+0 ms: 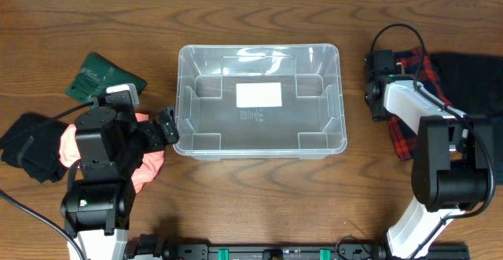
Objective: Pack container
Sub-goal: 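Reach the right gripper to the plaid shirt and grasp it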
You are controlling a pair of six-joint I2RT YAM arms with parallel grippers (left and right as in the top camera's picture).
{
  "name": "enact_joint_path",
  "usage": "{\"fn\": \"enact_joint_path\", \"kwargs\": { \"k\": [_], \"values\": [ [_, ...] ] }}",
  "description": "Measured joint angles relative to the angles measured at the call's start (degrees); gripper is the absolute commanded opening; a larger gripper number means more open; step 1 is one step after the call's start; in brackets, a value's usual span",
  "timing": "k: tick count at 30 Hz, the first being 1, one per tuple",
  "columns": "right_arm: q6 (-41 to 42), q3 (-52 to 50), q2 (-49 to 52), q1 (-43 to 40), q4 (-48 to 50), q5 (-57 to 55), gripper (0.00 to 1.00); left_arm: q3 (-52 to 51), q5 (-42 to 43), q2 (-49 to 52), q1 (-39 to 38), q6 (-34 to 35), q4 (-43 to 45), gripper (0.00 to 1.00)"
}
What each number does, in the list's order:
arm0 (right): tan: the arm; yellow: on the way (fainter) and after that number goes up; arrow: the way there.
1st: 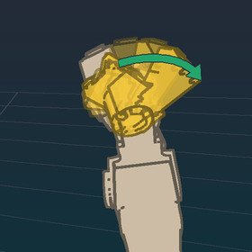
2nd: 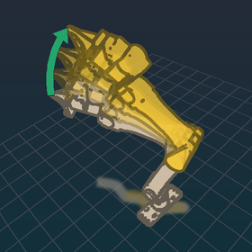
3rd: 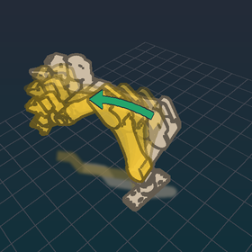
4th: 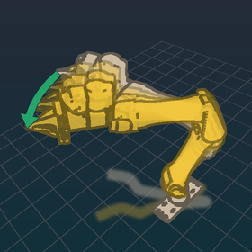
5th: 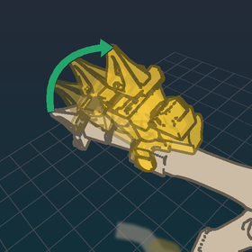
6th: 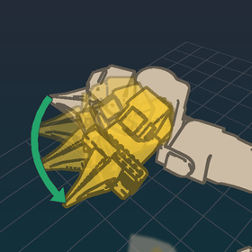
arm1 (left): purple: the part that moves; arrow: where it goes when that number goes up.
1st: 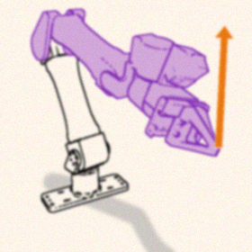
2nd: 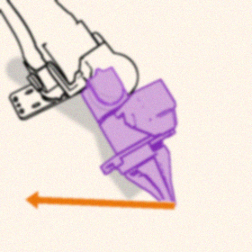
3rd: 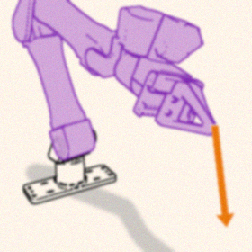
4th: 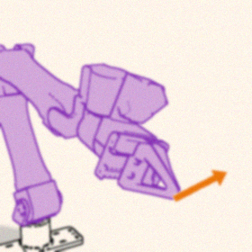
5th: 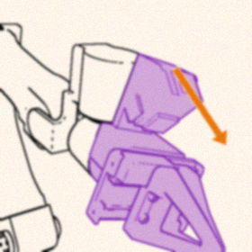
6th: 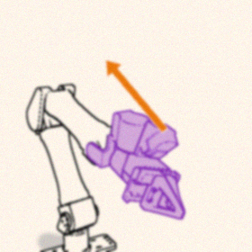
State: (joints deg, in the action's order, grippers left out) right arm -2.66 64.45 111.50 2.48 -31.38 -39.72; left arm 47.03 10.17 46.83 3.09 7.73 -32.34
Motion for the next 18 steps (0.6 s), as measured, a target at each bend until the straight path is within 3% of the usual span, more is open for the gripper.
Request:
{"fn": "enact_joint_path", "kwargs": {
  "k": [4,9,15,18],
  "values": [
    [1.7,0.0,1.0,0.1,0.2,-1.6,0.35,0.0,0.0,0.0,0.0,0.0,0.0,0.98],
    [3.0,0.0,0.9,0.8,-0.1,-3.3,0.12,0.0,0.0,0.0,0.0,0.0,0.0,0.98],
    [3.4,-0.4,-2.5,1.7,-0.7,-1.3,0.05,0.0,0.0,0.0,0.0,0.0,0.0,0.98],
    [1.6,-0.3,-9.2,3.4,-0.8,0.9,0.03,0.0,0.0,0.0,0.0,0.0,0.0,0.98]
  ]
}}
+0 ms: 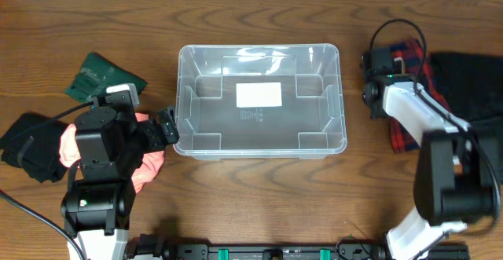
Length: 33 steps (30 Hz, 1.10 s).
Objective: Pack container
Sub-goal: 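Reach the right gripper to the plaid shirt and grasp it, then carry the plaid shirt with the right gripper into the bin and release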
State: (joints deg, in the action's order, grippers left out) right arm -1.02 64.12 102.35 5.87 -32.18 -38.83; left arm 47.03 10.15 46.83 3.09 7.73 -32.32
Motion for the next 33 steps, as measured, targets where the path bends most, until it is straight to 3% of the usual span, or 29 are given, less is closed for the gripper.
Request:
{"fn": "enact_joint_path", "kwargs": {
  "k": [7,13,22,32,33],
  "values": [
    [-11.5,6.0,-18.6,9.7,6.2,4.6,0.05,0.0,-1.2,0.0,0.0,0.0,-0.3,0.98],
    [-16.6,8.2,-23.1,22.4,9.5,12.5,0.03,0.0,-7.0,0.0,0.1,1.0,-4.0,0.98],
    [-17.9,8.2,-11.4,37.3,9.1,26.7,0.01,0.0,-12.2,0.0,8.2,3.0,-8.2,0.98],
    [-17.9,7.8,2.8,39.7,7.0,29.9,0.01,0.0,-12.3,0.0,9.5,3.2,-8.2,0.98],
    [-17.9,7.8,3.3,39.7,6.8,29.9,0.08,0.0,-12.3,0.0,9.5,3.2,-8.2,0.98]
  ]
}}
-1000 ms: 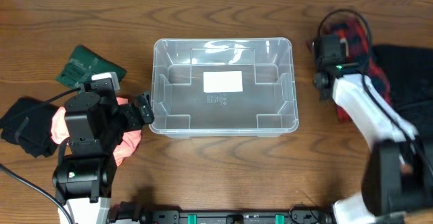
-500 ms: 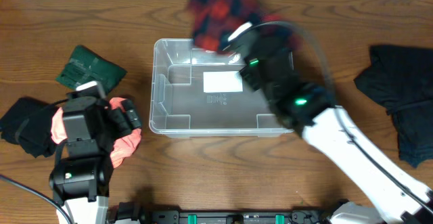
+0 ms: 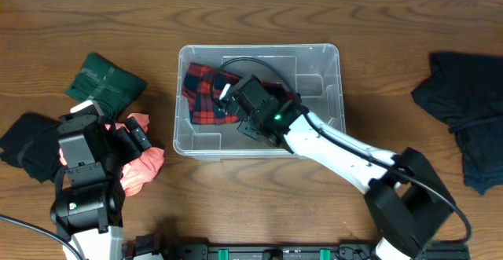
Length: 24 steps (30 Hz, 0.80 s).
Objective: Pack container
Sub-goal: 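Carry the plaid shirt with the right gripper into the bin and release, then move the right gripper back to the black clothing and grasp it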
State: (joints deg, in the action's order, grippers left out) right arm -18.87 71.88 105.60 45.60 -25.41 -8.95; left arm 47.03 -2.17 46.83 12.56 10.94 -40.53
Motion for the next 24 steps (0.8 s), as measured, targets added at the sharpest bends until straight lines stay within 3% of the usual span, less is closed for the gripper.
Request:
{"fn": "enact_joint_path", "kwargs": {
  "k": [1,2,3,9,14,18,24],
  "values": [
    [0.0,0.0,0.3,0.0,-0.2,0.0,0.54,0.0,0.0,0.0,0.0,0.0,0.0,0.98],
    [0.2,-0.1,0.3,0.0,-0.2,0.0,0.87,0.0,0.0,0.0,0.0,0.0,0.0,0.98],
    [0.2,-0.1,0.3,0.0,-0.2,-0.1,0.99,0.0,0.0,0.0,0.0,0.0,0.0,0.98],
    [0.0,-0.1,-3.5,0.0,0.1,-4.3,0.99,0.0,0.0,0.0,0.0,0.0,0.0,0.98],
    [0.6,-0.1,-16.7,-3.1,0.9,-10.3,0.99,0.0,0.0,0.0,0.0,0.0,0.0,0.98],
    [3.5,1.0,-25.2,-14.9,-4.7,-16.0,0.99,0.0,0.0,0.0,0.0,0.0,0.0,0.98],
    [5.7,0.5,-21.0,-36.6,-12.2,-19.3,0.99,0.0,0.0,0.0,0.0,0.0,-0.1,0.98]
  ]
}}
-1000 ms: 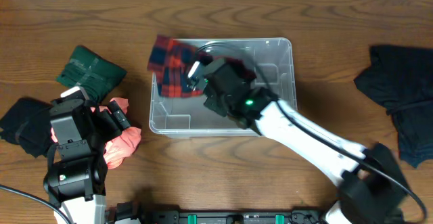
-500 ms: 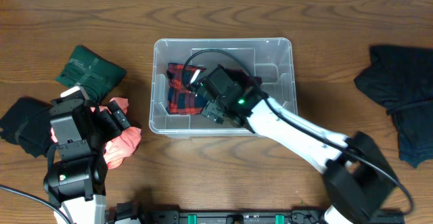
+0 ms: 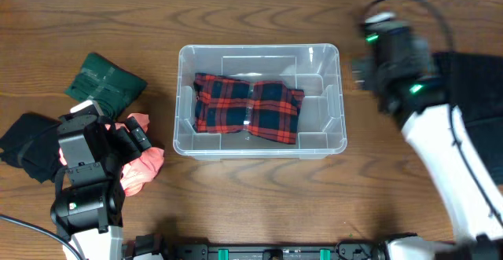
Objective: Pack container
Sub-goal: 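Move the right gripper back to the black clothing and grasp it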
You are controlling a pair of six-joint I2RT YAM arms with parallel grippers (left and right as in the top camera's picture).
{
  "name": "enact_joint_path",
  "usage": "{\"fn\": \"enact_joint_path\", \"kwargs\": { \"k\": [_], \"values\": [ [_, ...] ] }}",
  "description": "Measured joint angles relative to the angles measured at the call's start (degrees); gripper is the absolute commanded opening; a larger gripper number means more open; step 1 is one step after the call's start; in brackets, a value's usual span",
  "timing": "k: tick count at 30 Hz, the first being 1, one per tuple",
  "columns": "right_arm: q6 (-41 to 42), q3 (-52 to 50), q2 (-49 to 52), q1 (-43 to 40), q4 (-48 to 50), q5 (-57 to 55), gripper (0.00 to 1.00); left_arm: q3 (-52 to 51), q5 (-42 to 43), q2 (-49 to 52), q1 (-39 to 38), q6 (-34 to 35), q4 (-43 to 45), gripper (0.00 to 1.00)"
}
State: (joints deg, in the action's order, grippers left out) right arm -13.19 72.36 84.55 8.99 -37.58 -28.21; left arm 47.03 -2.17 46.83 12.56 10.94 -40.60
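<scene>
The clear plastic container (image 3: 334, 95) stands at the table's middle. A red and dark plaid cloth (image 3: 247, 109) lies flat inside it, with nothing holding it. My right gripper (image 3: 358, 70) is just outside the container's right wall, blurred by motion, and I see nothing in it. My left gripper (image 3: 135, 133) hovers at the lower left over a coral cloth (image 3: 143, 167). Its fingers are partly hidden by the arm, so I cannot tell how they stand.
A folded green cloth (image 3: 106, 78) lies at the left. A black cloth (image 3: 27, 146) sits beside the left arm. Another black cloth (image 3: 475, 83) lies at the far right, partly under the right arm.
The right gripper was inside the container on the plaid cloth. It is now outside the right wall, and the cloth lies spread flat in the container. The left arm has not moved.
At first the container was empty and the right gripper was at the plaid cloth beside the black cloth at the far right. It stayed there a moment later. Then it had the plaid cloth inside the container. Now the cloth lies there alone. The left arm shifted slightly left.
</scene>
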Motion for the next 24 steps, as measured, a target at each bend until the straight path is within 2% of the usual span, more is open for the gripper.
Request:
{"fn": "enact_joint_path", "kwargs": {
  "k": [4,9,14,24],
  "values": [
    [-1.6,-0.9,8.4,-12.9,-0.7,-0.7,0.99,0.0,0.0,0.0,0.0,0.0,0.0,0.98],
    [-3.1,-1.2,16.7,-21.8,-0.4,-1.0,0.99,0.0,0.0,0.0,0.0,0.0,0.0,0.98],
    [-4.2,-1.3,21.9,-25.7,0.2,-0.7,0.99,0.0,0.0,0.0,0.0,0.0,0.1,0.98],
    [-5.5,-1.4,26.5,-27.7,4.6,-1.0,0.99,0.0,0.0,0.0,0.0,0.0,0.0,0.98]
  ]
}}
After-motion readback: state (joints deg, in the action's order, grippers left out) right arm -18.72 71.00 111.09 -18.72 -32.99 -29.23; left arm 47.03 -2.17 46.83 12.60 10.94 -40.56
